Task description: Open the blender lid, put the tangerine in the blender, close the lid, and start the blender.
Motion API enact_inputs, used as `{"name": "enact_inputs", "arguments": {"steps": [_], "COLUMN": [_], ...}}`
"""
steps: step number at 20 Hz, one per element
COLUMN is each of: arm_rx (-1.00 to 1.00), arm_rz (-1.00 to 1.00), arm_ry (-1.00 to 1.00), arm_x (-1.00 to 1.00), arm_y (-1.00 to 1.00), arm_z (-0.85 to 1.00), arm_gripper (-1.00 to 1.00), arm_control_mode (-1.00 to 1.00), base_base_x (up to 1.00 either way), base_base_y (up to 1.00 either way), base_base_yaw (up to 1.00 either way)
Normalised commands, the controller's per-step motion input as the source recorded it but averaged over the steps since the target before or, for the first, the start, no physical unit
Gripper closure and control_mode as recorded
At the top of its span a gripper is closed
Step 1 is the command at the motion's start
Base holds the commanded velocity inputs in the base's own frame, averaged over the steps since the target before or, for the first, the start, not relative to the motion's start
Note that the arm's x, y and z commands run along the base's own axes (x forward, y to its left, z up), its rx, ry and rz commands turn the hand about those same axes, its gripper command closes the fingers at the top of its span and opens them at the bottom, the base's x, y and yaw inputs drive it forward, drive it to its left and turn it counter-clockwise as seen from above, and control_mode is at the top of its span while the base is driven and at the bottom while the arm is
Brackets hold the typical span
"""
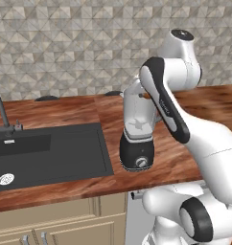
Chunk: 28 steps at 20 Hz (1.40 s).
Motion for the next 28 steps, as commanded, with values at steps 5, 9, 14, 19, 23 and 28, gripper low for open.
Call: {"name": "enact_inputs", "arguments": {"steps": [5,9,14,19,23,28], "arm_rx": [-0.03,-0.01,0.00,0.00,0.00,0.00], "arm_rz": [0.00,0.00,0.00,0.00,0.00,0.00], "arm_ry": [0.06,0.00,0.00,0.00,0.00,0.09], "arm_x": [0.23,0.19,0.21,0.32,0.47,0.32], "arm_y": [0.00,-0.02,-0.03,-0.15,-0.06,-0.02], "arm_z": [-0.39,-0.27,-0.22,-0.03,0.00,-0.42], "arm_gripper": [1.00,1.00,1.00,1.00,1.00,1.00], "arm_control_mode": [-1.00,-1.00,-1.00,-1.00,-1.00,-1.00], "base_base_x": [0.00,0.00,0.00,0.00,0.00,0.00], "base_base_y": [0.00,0.00,0.00,0.00,0.00,0.00], "base_base_yaw": [0.00,0.00,0.00,0.00,0.00,0.00]}}
